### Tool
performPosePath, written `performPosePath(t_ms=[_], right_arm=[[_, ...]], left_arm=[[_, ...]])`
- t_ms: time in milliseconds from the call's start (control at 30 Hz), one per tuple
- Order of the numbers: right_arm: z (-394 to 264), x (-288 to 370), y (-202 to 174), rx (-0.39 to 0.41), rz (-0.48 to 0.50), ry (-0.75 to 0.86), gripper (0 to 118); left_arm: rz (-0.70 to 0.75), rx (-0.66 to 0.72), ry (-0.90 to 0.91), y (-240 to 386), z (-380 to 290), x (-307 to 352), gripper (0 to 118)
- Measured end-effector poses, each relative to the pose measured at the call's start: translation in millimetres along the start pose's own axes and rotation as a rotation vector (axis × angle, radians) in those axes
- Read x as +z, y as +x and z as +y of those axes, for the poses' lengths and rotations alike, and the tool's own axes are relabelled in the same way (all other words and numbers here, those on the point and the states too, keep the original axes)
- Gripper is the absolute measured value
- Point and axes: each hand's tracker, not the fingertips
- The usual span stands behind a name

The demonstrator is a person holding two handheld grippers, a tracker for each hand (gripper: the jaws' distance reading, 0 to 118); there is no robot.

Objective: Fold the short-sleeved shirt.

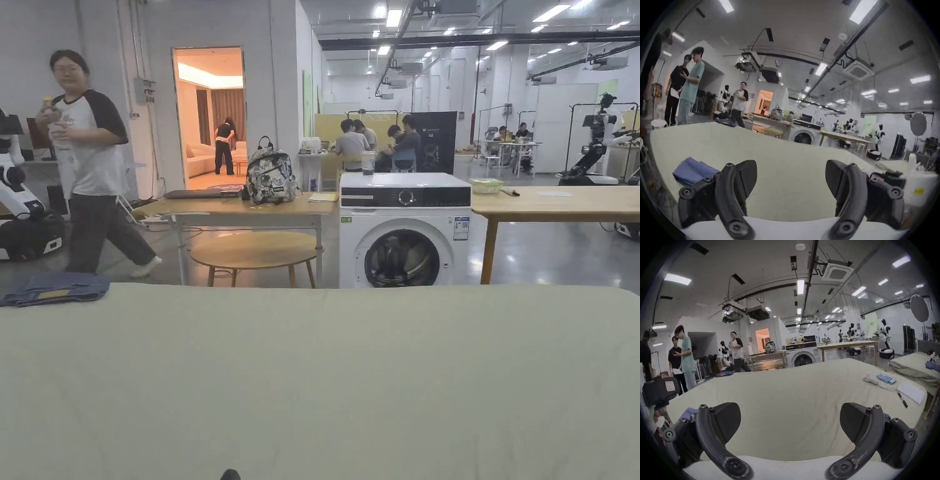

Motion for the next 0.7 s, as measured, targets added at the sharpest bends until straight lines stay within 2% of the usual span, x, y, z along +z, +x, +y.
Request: performPosePath(t_ms=[133, 267, 433, 500, 567, 633, 700], right_arm=[[1, 2, -8, 0.023, 0.039, 0.006, 118], [3, -2, -12, 0.003, 0.038, -0.038, 118], [6, -14, -16, -0.077, -0.124, -0.184, 118], [4, -16, -12, -0.096, -0.104, -0.187, 118], [2, -19, -8, -0.149, -0.092, -0.225, 118], [3, -25, -5, -0.212, -0.127, -0.298, 118], [-2, -25, -1, -0.24, -0.139, -0.266, 118]], left_arm=[[0.053, -0.053, -0.039, 11, 2, 1, 88], [0.058, -0.086, -0.028, 13, 3, 4, 88], [0.06, -0.036, -0.067, 10, 5, 2, 88], [0.068, -0.027, -0.085, 9, 5, 0, 88], [0.07, -0.026, -0.096, 9, 4, 0, 88], [0.071, -0.021, -0.102, 8, 3, -1, 88], [0.07, -0.007, -0.113, 8, 2, -1, 88]])
